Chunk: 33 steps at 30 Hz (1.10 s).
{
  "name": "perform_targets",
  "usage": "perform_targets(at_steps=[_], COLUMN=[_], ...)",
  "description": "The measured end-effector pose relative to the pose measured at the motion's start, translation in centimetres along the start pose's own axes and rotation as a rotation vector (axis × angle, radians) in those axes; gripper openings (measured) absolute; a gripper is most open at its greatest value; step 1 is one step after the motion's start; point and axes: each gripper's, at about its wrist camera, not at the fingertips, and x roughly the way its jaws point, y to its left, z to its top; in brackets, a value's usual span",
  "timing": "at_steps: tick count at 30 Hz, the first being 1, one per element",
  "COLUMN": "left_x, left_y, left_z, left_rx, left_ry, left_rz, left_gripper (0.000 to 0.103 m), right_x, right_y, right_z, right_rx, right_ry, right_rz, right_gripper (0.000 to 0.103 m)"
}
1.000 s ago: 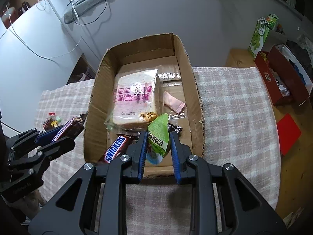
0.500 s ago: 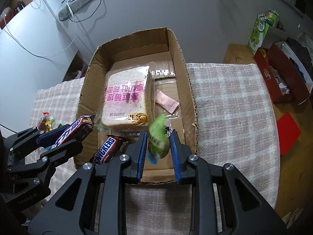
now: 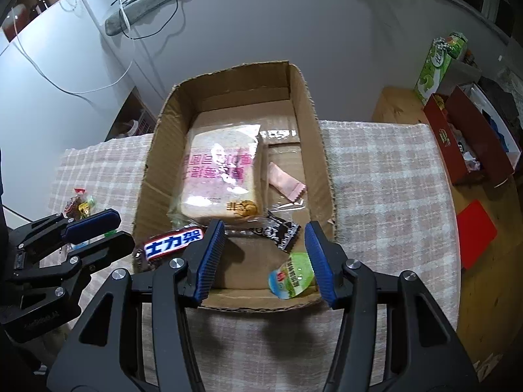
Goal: Organize snacks
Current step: 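Carry both items over the box and open both tools to drop them, then move the left tool to the red dried-fruit packet while the right tool approaches the green candy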
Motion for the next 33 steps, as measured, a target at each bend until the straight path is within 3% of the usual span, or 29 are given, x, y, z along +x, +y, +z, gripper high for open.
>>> perform_targets(at_steps=[14,18,23,27,31,33], left_x=[-4.0,-5.5,-7.4,-8.6,-9.4,-9.9], left_y=[3.9,6.0,9.3,12.2,13.9,14.6], left_z=[-2.7,-4.1,-5.7,-7.1,-8.0,-8.2], left_rx=[-0.088,-0.140,-0.223,-0.279,-0.273,-0.249], left_ry=[-0.045,-0.057,-0.071,-0.072,-0.066,-0.073], left_rz=[0.062,0.097,0.135,0.172,0.197,0.186], left_gripper=[0.033,0.033,0.033,0.033,0.033,0.047], right_x=[-0.7,-0.4,0.2,0.8,1.8,2.3], right_y=[5.9,8.3,11.2,13.5,16.0,17.2], right_z=[0.5,0.4,0.4,0.3,-0.1,-0.3], right_rx=[-0.120,-0.161,-0.213,-0.258,-0.301,-0.321], right_ry=[-0.010,0.001,0.017,0.035,0.066,0.089], right_rz=[0.068,0.104,0.140,0.167,0.193,0.205], right_gripper=[0.054,0.062,0.063,0.072,0.073,0.073])
